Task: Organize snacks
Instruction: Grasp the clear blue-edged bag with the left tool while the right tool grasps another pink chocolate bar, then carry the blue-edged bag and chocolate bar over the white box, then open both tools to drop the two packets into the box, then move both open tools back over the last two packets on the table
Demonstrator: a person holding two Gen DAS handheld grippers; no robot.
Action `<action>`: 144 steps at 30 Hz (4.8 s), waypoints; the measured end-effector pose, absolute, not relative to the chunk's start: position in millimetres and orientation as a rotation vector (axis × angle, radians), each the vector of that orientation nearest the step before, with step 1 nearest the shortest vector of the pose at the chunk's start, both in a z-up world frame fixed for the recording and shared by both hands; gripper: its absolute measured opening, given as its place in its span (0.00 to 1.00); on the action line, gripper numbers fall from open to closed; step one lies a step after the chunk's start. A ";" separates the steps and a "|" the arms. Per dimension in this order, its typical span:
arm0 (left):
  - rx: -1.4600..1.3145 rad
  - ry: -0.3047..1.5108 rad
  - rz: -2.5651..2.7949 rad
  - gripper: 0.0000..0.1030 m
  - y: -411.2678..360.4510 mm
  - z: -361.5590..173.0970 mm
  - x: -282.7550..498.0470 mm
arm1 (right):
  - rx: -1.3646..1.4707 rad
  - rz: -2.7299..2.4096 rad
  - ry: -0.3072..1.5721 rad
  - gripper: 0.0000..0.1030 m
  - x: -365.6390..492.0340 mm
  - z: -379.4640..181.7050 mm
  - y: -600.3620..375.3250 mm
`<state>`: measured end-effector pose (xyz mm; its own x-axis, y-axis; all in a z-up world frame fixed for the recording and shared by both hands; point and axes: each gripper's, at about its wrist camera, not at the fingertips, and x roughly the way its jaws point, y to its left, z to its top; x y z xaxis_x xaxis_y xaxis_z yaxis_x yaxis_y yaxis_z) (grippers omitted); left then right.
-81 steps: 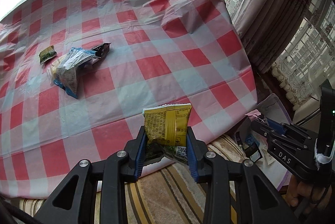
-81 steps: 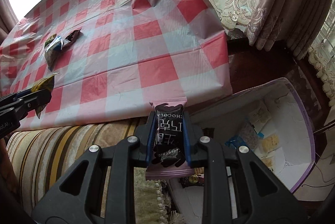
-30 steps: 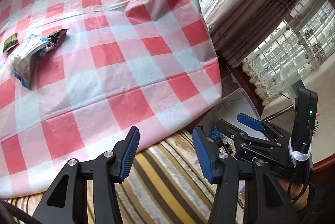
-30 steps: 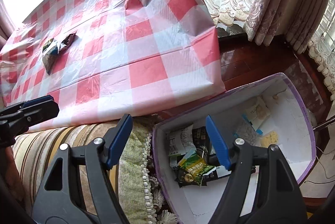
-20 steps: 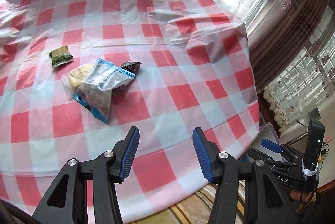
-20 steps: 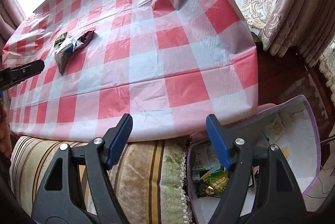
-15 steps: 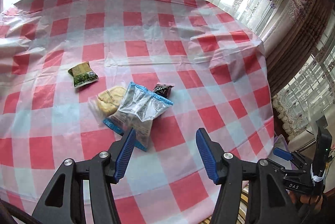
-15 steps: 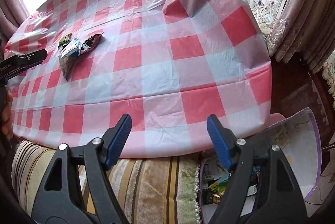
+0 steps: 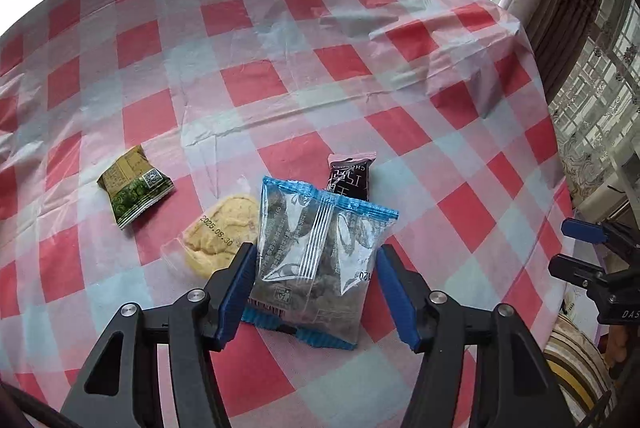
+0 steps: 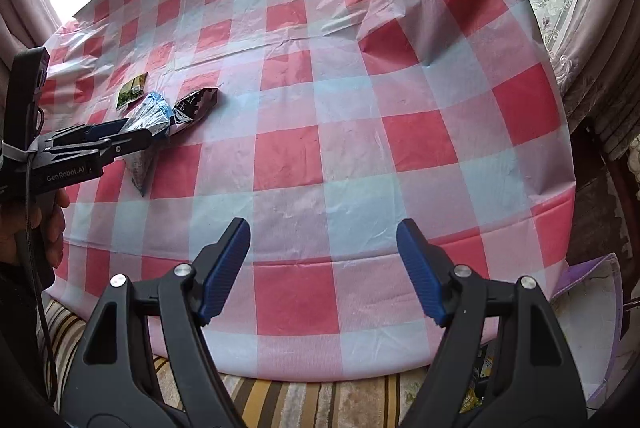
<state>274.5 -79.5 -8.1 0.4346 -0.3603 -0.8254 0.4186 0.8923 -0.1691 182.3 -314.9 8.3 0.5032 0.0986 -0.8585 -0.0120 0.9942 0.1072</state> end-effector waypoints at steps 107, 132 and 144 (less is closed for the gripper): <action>0.061 1.052 -0.769 0.46 -280.7 38.2 80.0 | 0.137 -0.198 0.944 0.24 38.7 17.4 -452.6; 0.069 1.150 -0.971 0.65 -353.3 22.9 48.3 | 0.231 -0.366 0.925 0.66 -3.5 15.2 -526.4; 0.023 1.135 -0.931 0.65 -338.4 27.7 55.2 | 0.221 -0.347 0.937 0.67 -1.1 15.9 -519.3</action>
